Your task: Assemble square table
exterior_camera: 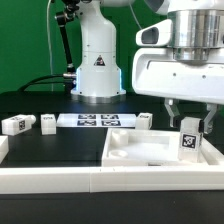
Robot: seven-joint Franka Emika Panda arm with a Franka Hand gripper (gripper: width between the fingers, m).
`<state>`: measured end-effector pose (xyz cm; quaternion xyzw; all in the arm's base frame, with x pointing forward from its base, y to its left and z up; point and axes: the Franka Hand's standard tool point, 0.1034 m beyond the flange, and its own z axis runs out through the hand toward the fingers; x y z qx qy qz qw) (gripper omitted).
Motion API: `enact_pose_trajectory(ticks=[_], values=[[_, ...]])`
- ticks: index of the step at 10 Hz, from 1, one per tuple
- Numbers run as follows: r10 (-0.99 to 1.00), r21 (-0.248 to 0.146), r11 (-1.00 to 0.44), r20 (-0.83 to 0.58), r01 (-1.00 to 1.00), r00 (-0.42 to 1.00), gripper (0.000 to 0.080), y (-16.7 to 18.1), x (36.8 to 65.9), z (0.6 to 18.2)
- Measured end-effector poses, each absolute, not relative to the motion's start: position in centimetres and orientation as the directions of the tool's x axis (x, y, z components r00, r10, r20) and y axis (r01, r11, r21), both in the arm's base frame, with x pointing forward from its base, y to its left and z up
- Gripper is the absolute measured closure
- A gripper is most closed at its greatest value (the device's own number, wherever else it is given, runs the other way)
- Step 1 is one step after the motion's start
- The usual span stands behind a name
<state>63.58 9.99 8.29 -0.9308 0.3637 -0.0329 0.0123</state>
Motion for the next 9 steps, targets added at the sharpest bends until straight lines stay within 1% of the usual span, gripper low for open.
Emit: enact_pose_trajectory(ticks=[1,2,3,4,5,6,9], values=[[-0.628,-0.050,-0.778,0.056,-0.626,0.776,0.0246,10.4,63.6,9.3],[-0.577,-0.046,-0.817,0.052,-0.575,0.815,0.0246,10.6,63.3,10.2],[-0.538,-0.046,-0.843,0.053,-0.536,0.841,0.0172,10.5,62.8,10.8],[-0.498,-0.044,-0.867,0.051,-0.497,0.865,0.0155,10.4,62.3,11.4],[-0.470,-0.043,-0.882,0.047,-0.469,0.881,0.0155,9.9,61.5,11.7],[-0.486,-0.042,-0.874,0.035,-0.484,0.873,0.0151,9.2,60.9,11.3],[-0.485,-0.041,-0.874,0.034,-0.483,0.874,0.0151,9.4,60.9,11.2]])
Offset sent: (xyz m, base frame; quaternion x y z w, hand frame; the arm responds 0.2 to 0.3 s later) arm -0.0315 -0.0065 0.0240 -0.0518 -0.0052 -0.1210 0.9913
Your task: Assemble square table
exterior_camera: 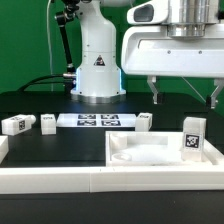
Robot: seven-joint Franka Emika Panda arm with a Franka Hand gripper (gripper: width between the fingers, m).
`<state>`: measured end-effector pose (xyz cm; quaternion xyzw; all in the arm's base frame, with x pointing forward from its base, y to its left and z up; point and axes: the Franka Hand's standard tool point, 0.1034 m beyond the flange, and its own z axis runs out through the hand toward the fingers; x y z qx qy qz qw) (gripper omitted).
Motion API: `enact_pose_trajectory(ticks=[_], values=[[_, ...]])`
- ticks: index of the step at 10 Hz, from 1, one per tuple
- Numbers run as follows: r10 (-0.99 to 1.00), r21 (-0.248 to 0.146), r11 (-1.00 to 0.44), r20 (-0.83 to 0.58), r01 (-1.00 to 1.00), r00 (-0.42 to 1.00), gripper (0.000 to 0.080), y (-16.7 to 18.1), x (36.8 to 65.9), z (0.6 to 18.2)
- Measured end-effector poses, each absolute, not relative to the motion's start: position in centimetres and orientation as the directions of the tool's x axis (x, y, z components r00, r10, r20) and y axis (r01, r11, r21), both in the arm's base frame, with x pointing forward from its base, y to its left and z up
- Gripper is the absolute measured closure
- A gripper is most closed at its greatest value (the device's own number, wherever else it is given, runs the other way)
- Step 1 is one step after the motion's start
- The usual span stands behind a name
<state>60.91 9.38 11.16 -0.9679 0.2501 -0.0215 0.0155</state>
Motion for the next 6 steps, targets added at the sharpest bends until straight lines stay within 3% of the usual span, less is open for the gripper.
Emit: enact_pose_trajectory(ticks=[6], values=[[-0.350,-0.040,-0.937,0.053,-0.348,0.935,0.0151,8.6,58.8,10.1]])
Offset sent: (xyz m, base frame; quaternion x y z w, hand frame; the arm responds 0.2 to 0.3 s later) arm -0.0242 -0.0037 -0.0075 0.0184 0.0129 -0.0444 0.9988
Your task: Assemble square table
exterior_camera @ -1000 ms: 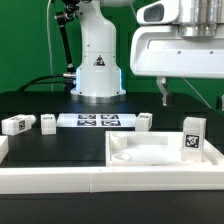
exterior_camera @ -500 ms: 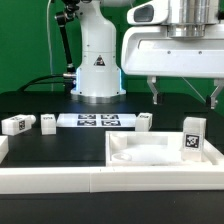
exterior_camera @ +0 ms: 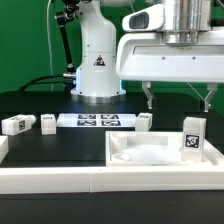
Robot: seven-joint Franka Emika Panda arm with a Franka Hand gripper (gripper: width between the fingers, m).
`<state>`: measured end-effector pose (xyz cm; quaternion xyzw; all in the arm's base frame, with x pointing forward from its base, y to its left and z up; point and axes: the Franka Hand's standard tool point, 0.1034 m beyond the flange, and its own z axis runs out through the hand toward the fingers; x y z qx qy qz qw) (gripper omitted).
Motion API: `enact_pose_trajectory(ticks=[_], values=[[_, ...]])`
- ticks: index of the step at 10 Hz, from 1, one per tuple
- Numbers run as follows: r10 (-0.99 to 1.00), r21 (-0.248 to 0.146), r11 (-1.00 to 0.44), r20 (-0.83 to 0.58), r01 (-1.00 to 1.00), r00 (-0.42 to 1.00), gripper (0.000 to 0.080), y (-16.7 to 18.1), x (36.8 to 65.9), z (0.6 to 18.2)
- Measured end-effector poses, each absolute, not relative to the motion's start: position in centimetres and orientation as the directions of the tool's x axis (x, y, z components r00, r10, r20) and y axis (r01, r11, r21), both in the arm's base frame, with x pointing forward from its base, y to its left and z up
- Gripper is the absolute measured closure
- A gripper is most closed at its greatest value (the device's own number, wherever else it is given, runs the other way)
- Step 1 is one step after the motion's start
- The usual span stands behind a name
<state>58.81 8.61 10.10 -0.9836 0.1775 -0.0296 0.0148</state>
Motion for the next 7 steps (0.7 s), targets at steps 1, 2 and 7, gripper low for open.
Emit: enact_pose_trajectory(ticks=[1,2,7], values=[[-0.354,-0.041,-0.935,0.050,-0.353,0.934,0.0151,8.1,58.3,10.3],[-0.371,-0.046,-0.928,0.055,-0.369,0.927,0.0151,8.0,57.9,10.5],[-0.409,-0.067,-0.912,0.060,-0.405,0.910,0.0151,6.3,54.7,9.3]])
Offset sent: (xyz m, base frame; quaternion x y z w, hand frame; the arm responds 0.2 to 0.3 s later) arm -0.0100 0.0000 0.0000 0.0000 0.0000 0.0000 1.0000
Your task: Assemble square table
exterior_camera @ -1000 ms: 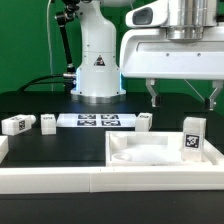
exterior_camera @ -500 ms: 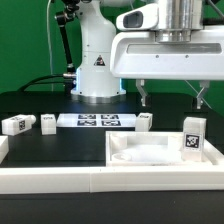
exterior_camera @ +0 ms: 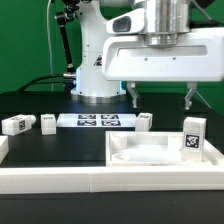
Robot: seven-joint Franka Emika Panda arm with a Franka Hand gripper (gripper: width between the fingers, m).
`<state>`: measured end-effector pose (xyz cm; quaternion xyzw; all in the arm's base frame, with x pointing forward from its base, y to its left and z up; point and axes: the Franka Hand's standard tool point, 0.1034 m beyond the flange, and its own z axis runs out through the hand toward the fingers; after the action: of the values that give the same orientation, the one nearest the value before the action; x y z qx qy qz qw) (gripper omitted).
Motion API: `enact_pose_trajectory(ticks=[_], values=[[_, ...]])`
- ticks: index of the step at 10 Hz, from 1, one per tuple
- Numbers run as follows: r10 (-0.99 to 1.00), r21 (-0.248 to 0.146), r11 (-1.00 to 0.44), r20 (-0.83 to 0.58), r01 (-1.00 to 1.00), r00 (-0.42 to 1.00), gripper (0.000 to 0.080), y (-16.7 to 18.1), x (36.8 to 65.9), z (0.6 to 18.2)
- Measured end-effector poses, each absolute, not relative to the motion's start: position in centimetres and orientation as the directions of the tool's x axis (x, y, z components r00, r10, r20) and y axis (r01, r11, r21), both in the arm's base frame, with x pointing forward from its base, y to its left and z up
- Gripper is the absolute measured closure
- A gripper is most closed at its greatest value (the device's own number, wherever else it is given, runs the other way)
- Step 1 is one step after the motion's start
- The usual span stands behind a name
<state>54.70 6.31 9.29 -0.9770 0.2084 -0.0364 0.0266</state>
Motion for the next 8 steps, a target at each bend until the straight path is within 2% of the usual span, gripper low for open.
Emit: enact_pose_trajectory(ticks=[2,6,8], values=[[-0.400,-0.061,-0.916,0.068,-0.396,0.914,0.0151,5.7,52.2,8.3],[-0.392,-0.057,-0.920,0.064,-0.389,0.918,0.0151,5.6,50.0,7.8],[-0.391,-0.057,-0.920,0.085,-0.387,0.916,0.0151,5.3,46.5,6.8]])
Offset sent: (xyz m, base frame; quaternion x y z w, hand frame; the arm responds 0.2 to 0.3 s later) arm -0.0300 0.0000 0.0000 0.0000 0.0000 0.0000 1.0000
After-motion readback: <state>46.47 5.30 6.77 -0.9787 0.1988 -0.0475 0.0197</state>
